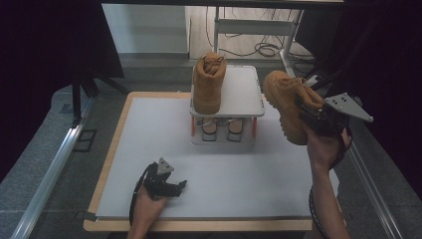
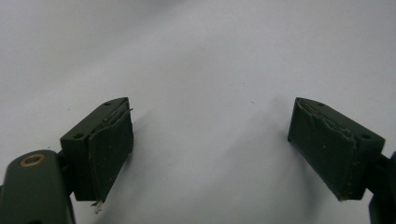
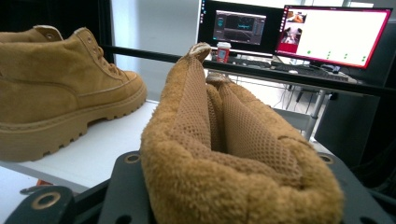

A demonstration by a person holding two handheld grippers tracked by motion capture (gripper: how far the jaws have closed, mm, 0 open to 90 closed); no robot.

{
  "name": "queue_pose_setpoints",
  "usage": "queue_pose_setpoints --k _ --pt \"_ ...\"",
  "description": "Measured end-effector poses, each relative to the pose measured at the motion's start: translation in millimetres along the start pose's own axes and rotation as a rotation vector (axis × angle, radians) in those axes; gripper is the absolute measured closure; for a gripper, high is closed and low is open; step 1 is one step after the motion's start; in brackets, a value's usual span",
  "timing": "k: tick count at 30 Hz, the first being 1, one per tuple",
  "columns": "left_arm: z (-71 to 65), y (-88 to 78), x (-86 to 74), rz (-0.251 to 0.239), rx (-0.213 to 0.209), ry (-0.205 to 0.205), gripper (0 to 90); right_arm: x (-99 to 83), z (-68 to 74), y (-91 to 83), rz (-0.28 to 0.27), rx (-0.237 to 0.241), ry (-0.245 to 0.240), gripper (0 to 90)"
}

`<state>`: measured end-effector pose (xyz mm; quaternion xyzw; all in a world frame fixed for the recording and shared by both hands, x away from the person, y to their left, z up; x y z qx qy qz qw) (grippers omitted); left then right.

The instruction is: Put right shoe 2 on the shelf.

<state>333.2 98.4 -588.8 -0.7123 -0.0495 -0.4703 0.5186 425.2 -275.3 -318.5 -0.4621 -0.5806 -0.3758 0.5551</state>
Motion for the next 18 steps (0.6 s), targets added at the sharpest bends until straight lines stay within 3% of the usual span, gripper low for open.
queue_pose_setpoints --k 18 --pt "0.0 0.2 0.1 -0.003 0.000 0.000 14.1 17.8 34.0 37.4 -0.003 0.077 -0.010 54.0"
Point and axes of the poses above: each handheld gripper's, and its own axes: y roughly forward along the jaws, x roughly out of its top, z roughly to its left, the point moved 9 cm from there along y, roughly forward along the jaws, and after that the axes turned 2 degrees about -z, right-handed, at the moved point
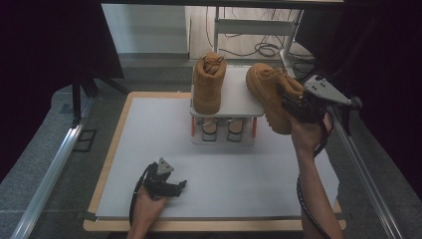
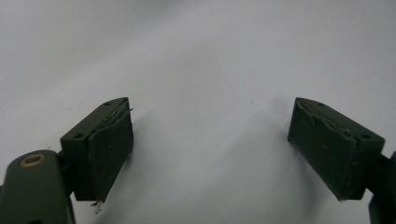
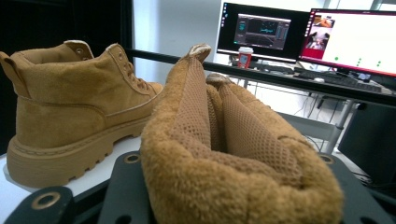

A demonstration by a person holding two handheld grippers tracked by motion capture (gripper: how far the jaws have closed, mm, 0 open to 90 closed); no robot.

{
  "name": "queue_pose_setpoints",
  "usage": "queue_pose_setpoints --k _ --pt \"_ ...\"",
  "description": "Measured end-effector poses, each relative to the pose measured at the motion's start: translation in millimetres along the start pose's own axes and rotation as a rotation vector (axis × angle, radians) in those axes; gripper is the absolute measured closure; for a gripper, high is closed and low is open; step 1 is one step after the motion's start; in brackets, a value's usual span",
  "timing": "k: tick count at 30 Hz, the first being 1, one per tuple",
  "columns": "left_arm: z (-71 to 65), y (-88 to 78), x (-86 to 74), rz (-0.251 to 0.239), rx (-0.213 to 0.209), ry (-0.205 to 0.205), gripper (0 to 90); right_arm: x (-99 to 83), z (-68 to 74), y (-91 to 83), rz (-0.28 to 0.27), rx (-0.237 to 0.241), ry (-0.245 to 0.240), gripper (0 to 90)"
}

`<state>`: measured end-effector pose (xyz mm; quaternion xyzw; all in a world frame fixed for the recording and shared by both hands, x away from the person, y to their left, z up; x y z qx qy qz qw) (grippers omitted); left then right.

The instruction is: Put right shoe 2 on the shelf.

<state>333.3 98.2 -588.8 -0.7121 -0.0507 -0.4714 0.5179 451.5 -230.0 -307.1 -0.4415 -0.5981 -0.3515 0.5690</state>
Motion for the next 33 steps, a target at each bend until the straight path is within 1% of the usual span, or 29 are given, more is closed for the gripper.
queue_pose_setpoints --k 12,22,30,33 --pt "0.0 0.0 0.0 0.000 0.000 0.000 14.2 6.3 16.2 28.1 0.016 0.023 -0.025 53.9" --pt "0.0 -0.1 -0.1 0.001 -0.001 0.001 14.2 8.0 29.1 53.0 0.032 0.044 -0.032 53.7" --pt "-0.1 0.1 0.1 -0.003 -0.001 0.001 14.3 6.6 32.5 70.5 0.045 0.050 -0.039 53.5" --pt "0.0 0.1 0.1 -0.003 -0.001 0.002 14.3 5.0 31.6 77.6 0.054 0.049 -0.033 53.4"
Point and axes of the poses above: each handheld gripper's, and its own axes: y roughly forward along the jaws, x roughly out of its top, z roughly to its left, the point moved 9 cm from there along y, roughly forward along the jaws, and after that the axes turned 2 degrees about -z, right-handed, at the moved point
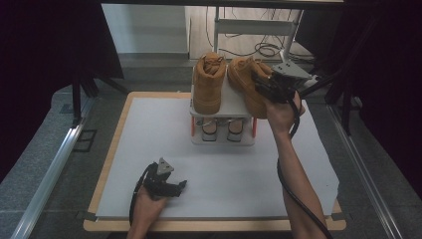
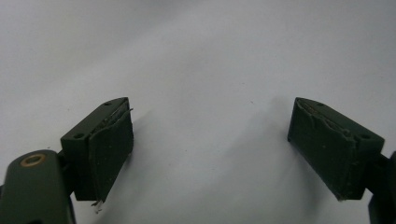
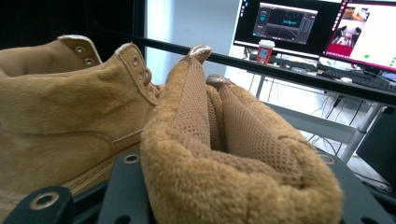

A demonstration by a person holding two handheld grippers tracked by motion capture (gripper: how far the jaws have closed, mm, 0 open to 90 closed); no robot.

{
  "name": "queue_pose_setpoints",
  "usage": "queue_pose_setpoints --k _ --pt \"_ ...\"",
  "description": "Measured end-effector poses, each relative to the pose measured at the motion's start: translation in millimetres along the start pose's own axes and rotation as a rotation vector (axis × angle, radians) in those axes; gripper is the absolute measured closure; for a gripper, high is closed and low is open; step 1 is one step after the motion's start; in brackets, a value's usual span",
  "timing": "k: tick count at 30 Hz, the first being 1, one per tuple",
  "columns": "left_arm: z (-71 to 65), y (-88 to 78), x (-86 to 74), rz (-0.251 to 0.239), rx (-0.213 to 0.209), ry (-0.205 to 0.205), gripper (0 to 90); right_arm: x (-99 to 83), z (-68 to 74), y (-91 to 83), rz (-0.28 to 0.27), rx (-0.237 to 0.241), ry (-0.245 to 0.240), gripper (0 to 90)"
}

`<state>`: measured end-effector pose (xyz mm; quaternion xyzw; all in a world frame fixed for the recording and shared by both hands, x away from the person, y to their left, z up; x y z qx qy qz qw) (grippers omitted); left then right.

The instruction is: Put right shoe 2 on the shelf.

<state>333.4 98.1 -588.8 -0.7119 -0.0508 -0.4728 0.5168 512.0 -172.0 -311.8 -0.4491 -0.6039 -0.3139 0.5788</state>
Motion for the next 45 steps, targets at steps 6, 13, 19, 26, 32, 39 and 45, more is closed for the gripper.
queue_pose_setpoints --k 6,13,19,26,32,39,45 --pt "0.1 -0.1 -0.1 0.002 -0.001 0.002 14.3 -0.5 1.2 11.0 0.007 0.001 0.007 53.3" --pt "-0.2 -0.2 -0.2 0.001 -0.001 0.001 14.4 -2.1 0.2 21.3 0.010 0.001 0.010 52.9" --pt "-0.2 -0.2 -0.2 0.002 -0.001 0.001 14.5 -3.6 2.2 28.4 0.009 -0.002 -0.003 51.6" --pt "-0.3 -0.2 -0.1 0.001 -0.002 0.004 14.5 -8.3 2.8 29.0 0.047 0.011 -0.005 31.7" --pt "-0.3 -0.4 -0.2 0.003 0.000 0.004 14.5 -12.4 2.5 29.6 0.062 0.029 -0.028 17.3" --pt "-0.3 -0.4 -0.2 0.003 0.000 0.004 14.5 -18.0 0.8 22.7 0.072 0.066 -0.038 8.8" --pt "-0.3 -0.4 -0.3 0.003 0.000 0.005 14.5 -23.7 0.2 12.9 0.076 0.071 -0.027 10.8"
Point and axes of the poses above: each handheld gripper's, and its own axes: y roughly forward along the jaws, x roughly out of its top, z roughly to its left, the point moved 9 cm from there along y, roughly forward along the jaws, and after that the axes turned 2 degrees about -z, right-handed, at the moved point
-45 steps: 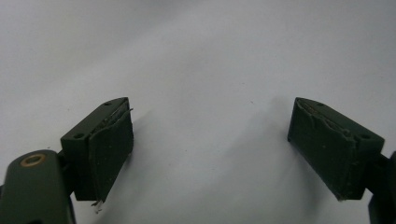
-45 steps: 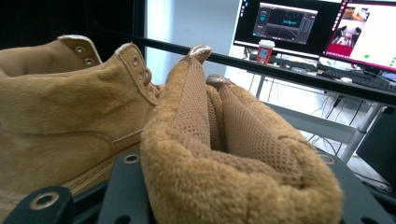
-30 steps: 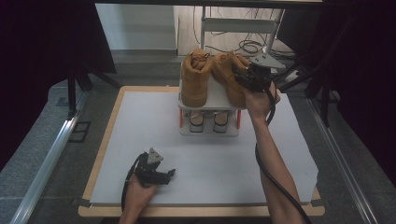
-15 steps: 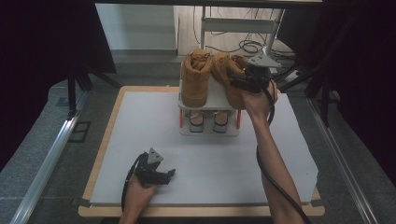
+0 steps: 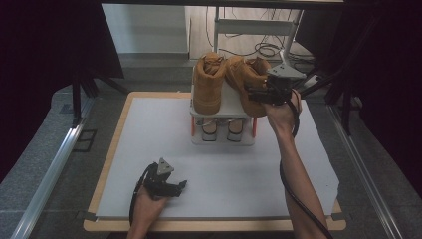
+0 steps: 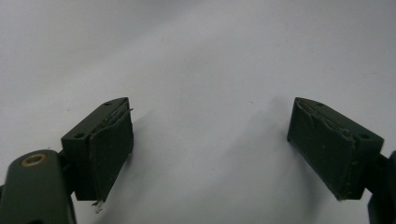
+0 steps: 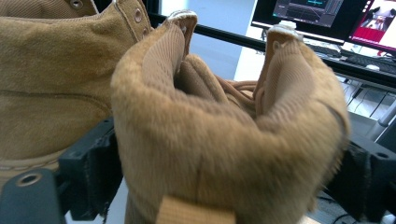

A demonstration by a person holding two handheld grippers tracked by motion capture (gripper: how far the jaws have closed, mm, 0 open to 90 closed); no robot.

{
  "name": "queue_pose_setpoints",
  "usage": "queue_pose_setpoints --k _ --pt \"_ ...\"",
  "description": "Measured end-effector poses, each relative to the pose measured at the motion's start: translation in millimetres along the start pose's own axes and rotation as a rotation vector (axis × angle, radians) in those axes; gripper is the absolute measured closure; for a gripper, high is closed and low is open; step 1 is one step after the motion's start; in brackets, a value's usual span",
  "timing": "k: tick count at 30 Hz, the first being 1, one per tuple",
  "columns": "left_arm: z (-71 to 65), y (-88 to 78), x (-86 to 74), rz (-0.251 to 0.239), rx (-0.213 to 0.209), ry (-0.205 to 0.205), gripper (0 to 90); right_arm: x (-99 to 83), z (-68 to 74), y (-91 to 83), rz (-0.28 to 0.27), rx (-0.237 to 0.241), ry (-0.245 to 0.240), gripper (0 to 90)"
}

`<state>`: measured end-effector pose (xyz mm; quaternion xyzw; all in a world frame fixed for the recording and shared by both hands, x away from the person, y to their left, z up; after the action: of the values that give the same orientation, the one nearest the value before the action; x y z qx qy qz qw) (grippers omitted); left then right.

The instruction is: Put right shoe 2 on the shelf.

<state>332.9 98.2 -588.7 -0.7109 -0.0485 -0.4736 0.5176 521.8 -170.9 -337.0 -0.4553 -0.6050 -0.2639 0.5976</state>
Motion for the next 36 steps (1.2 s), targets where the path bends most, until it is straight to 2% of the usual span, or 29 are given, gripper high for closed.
queue_pose_setpoints --k 11,16,20,26,27,28,30,36 --pt "-0.1 0.0 0.1 -0.001 0.001 0.000 14.6 -10.6 2.0 -15.2 0.029 -0.002 0.029 13.2" --pt "-0.1 0.0 0.0 -0.001 0.001 0.001 14.5 -18.6 4.6 -21.9 0.045 0.019 0.036 12.9" --pt "-0.2 0.0 0.1 -0.001 0.001 0.000 14.5 -21.9 5.9 -28.2 0.042 0.055 0.080 13.1" --pt "-0.1 0.0 0.0 -0.001 0.001 0.001 14.5 -28.6 4.8 -35.8 0.061 0.047 0.065 14.3" --pt "-0.1 0.0 0.0 -0.001 0.001 0.001 14.5 -32.2 4.7 -39.7 0.065 0.051 0.067 19.5" --pt "-0.1 0.0 0.0 -0.001 0.001 0.001 14.5 -32.2 4.7 -39.7 0.065 0.051 0.067 19.5" --pt "-0.2 0.0 0.0 -0.001 0.001 0.001 14.5 -37.1 3.9 -45.9 0.064 0.058 0.078 28.7" --pt "-0.2 0.0 0.0 0.000 0.001 0.001 14.5 -45.5 -1.6 -62.2 0.030 0.070 0.095 52.2"
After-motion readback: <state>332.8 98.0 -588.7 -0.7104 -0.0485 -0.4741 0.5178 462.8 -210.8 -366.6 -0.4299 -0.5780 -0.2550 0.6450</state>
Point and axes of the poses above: each handheld gripper's, and its own axes: y roughly forward along the jaws, x roughly out of its top, z roughly to its left, the point moved 9 cm from there along y, roughly forward along the jaws, and after that the axes turned 2 degrees about -z, right-handed, at the moved point
